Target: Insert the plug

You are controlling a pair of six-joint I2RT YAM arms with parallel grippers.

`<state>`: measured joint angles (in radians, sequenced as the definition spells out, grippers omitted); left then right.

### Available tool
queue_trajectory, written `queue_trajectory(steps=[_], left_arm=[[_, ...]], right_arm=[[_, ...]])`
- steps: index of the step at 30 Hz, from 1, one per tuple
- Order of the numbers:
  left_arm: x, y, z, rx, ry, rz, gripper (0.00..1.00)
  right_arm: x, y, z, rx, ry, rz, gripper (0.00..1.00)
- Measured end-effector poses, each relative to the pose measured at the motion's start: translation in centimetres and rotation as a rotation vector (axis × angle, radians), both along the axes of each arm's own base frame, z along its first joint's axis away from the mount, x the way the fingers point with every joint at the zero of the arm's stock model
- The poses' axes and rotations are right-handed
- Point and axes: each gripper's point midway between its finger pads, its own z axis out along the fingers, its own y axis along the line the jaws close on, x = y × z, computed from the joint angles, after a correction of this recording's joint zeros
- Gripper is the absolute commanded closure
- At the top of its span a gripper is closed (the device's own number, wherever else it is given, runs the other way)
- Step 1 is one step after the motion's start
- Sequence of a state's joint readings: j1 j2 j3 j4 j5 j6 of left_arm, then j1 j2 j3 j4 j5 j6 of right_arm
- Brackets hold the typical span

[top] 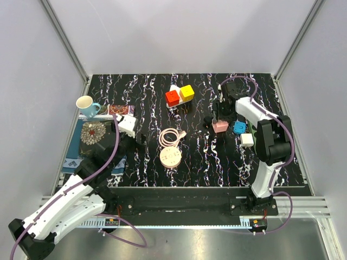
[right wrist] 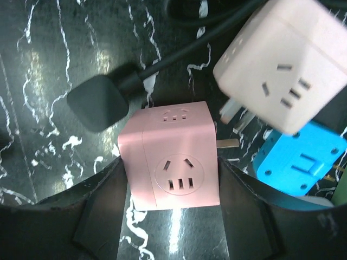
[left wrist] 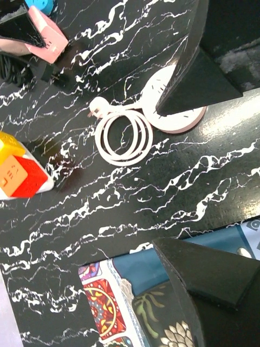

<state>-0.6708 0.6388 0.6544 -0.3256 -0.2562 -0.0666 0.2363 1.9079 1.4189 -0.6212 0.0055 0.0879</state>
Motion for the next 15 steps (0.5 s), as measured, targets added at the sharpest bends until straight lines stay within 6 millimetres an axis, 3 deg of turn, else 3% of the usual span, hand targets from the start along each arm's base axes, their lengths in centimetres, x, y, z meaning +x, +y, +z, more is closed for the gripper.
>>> queue_trajectory(steps=[4,15], left_arm=[[-0.2,-1.3,0.0,-0.016,-0.017,-0.074,0.01],[-0.6,-4.8,0.5,-0.096,-0.094,-0.254,0.01]], right_arm=[[-1.6,0.4,1.3,0.049,0.001,-0.013,0.76],[-6.4,4.3,9.7,0.412,-0.148,-0.056,0.94]])
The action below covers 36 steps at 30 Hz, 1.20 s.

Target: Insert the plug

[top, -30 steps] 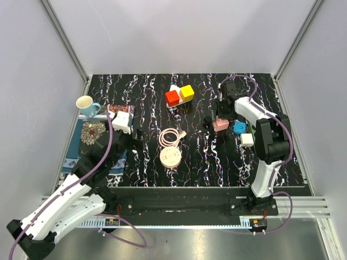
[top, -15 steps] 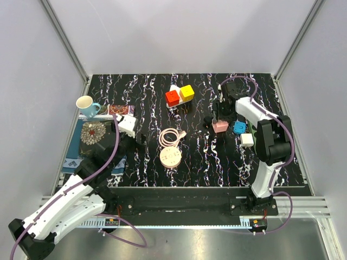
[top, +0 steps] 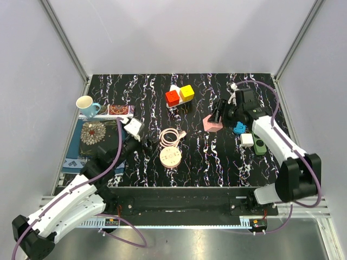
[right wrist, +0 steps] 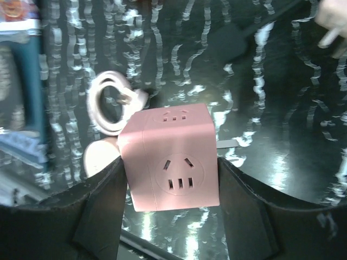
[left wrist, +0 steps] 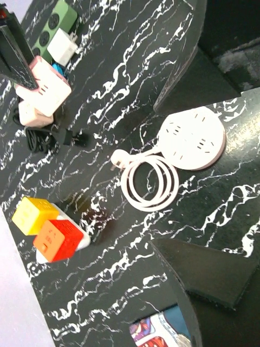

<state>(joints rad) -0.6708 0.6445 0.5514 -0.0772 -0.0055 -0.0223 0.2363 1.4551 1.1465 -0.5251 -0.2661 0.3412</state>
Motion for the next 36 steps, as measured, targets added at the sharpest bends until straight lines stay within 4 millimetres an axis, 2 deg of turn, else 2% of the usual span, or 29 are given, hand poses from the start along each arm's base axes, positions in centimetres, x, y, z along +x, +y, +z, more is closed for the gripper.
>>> queue_trajectory(steps=[9,15,20,28,36], left_arm=[[-0.3,-3.5,1.3,-0.056,-0.075,-0.173,0.01],[-0.7,-6.0,1.2,-0.052,-0.095,-0.300,0.01],[-1.1,-8.1,2.0,-0.041,-0.131,-0.406,0.01],[-1.2,-10.2,4.5,-0.049,-0.218,-0.508,0.01],[-1.2,-11.5,5.6,-0.058,-0.255,-0.567,0.02]], right_arm=[[-3.8,4.4,4.3,0.394,-0.051,0.025,0.96],[-6.0,8.0,8.2,0.623,-0.083,0.122,1.00],[-8.0,10.5,10.4,0.750,-0.067,0.219,1.00],[-9.5,11.4,12.5,0.837,-0.057,0.308,1.00],[-10.4,11.9,13.8,0.886,-0.048,0.362,1.00]])
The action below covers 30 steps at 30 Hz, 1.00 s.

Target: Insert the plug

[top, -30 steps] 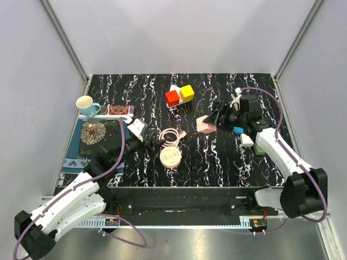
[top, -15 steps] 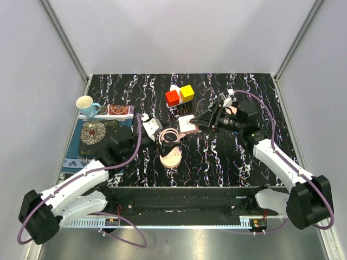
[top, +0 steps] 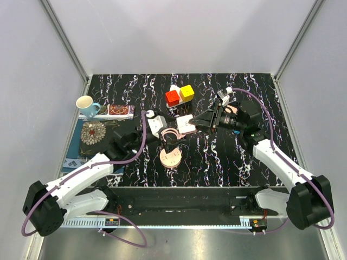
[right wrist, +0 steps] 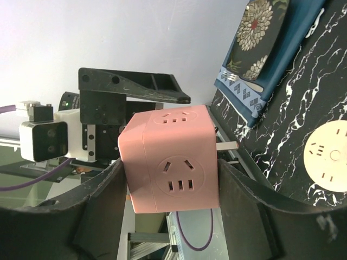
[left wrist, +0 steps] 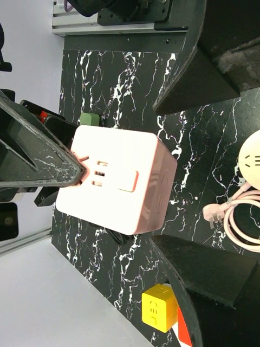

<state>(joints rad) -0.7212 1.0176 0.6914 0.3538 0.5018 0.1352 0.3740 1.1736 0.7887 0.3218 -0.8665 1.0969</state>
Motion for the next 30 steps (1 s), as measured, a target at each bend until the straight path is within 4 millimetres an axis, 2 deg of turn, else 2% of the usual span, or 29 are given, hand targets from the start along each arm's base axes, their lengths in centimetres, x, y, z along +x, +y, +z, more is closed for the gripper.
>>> queue_trajectory(steps=[7,13,18,20,22,23,24,25,30], left_arm=[[0.2,-0.6,-0.5,0.008,0.004,-0.016,0.11],[0.4,-0.8,0.2,-0.017,-0.025,-0.016,0.18],[0.6,-1.0,0.4,-0.025,-0.034,-0.016,0.37],[0.6,-1.0,0.4,-0.023,-0.039,-0.020,0.40],[0.6,-1.0,0.3,-0.018,-0.045,-0.021,0.39],[0.6,-1.0,0.2,-0.017,-0.045,-0.021,0.36],[0.6,-1.0,0.2,-0.017,-0.044,-0.020,0.27],[0.6,-1.0,0.2,-0.016,-0.044,-0.020,0.25],[0.7,-1.0,0.2,-0.014,-0.049,-0.018,0.23]], right_arm=[[-0.5,0.2,0.3,0.025,0.004,0.026,1.00],[-0.6,0.8,-0.1,0.032,0.031,0.055,1.00],[-0.6,1.0,-0.5,0.031,0.051,0.064,1.00],[-0.5,1.1,-0.6,0.032,0.060,0.062,1.00],[-0.5,1.1,-0.7,0.031,0.066,0.061,1.00],[-0.4,1.1,-0.7,0.031,0.067,0.062,1.00],[-0.4,1.1,-0.7,0.031,0.068,0.062,1.00],[-0.4,1.1,-0.8,0.030,0.069,0.061,1.00],[-0.2,1.2,-1.2,0.025,0.083,0.064,1.00]])
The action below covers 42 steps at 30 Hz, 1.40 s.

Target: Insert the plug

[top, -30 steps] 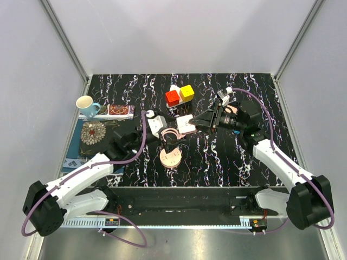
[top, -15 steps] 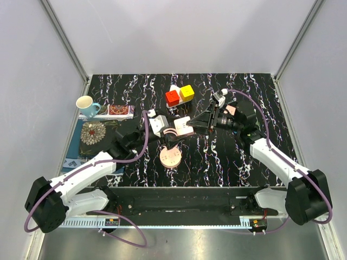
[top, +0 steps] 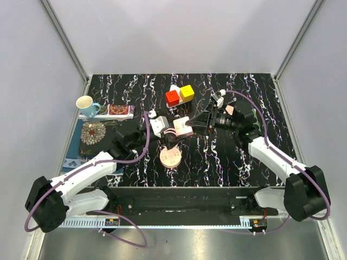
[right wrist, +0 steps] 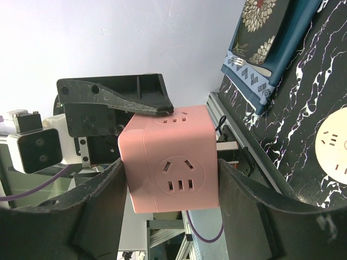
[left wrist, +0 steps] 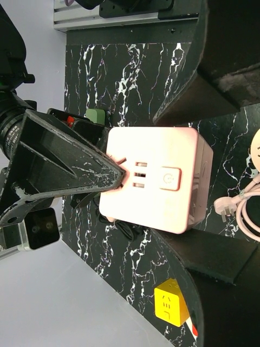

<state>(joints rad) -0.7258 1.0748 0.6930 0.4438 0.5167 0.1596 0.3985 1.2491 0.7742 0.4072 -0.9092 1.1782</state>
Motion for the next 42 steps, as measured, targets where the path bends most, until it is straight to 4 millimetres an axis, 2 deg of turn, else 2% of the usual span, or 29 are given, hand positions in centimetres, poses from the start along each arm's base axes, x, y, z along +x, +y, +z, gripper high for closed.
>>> queue_trajectory(steps=[16,20,22,26,27,28,29,30,34,37,42], left_arm=[[0.4,0.2,-0.9,0.029,-0.029,0.016,0.31],[0.5,0.2,-1.0,0.032,-0.032,0.021,0.40],[0.5,0.2,-1.0,0.033,-0.033,0.022,0.50],[0.5,0.2,-1.0,0.033,-0.033,0.022,0.76],[0.5,0.2,-1.1,0.034,-0.033,0.022,0.81],[0.5,0.2,-1.1,0.034,-0.032,0.022,0.89],[0.5,0.2,-1.2,0.036,-0.030,0.023,0.93],[0.5,0.3,-1.3,0.038,-0.030,0.022,0.96],[0.2,0.7,-1.8,0.069,-0.024,0.023,1.00],[-0.4,1.2,-2.3,0.102,-0.017,0.019,1.00],[-1.4,2.1,-3.9,0.175,0.020,0.002,1.00]], right_arm=[[0.2,0.1,-0.1,-0.002,0.005,0.001,1.00],[0.2,0.1,-0.1,-0.003,0.006,0.000,1.00],[0.3,0.1,-0.1,-0.003,0.006,-0.001,0.99],[0.3,0.1,-0.1,-0.003,0.006,-0.001,0.66],[0.3,0.1,-0.2,-0.004,0.004,-0.001,0.50],[0.3,0.1,-0.2,-0.008,0.005,0.000,0.42],[0.3,0.1,-0.3,-0.015,0.003,0.001,0.36],[0.3,0.1,-0.3,-0.023,-0.003,0.002,0.24],[0.5,0.2,0.2,-0.086,-0.073,0.012,0.07],[0.8,-0.1,1.5,-0.144,-0.189,0.007,0.00],[0.2,-1.1,3.6,-0.225,-0.426,0.010,0.00]])
